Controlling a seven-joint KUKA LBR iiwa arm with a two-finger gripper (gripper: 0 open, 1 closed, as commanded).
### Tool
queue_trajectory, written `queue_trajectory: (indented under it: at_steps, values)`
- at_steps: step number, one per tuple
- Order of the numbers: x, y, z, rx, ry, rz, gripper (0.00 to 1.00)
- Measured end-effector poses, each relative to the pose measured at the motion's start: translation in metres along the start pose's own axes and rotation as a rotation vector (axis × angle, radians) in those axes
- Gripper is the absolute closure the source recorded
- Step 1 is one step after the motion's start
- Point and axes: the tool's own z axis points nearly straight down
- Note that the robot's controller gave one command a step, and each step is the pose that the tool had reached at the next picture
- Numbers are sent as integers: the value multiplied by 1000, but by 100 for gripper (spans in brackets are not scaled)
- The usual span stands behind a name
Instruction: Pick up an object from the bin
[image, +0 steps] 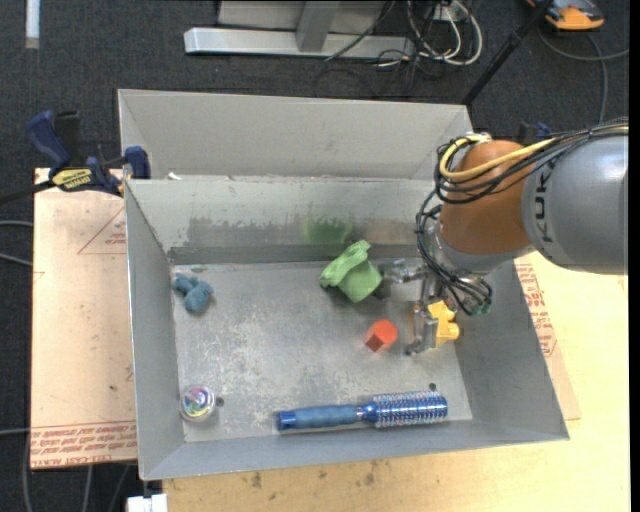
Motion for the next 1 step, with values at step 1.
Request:
queue_trajectory:
  at_steps: [1]
  values:
    - [36,-63,-6,-17,-3,-402,0]
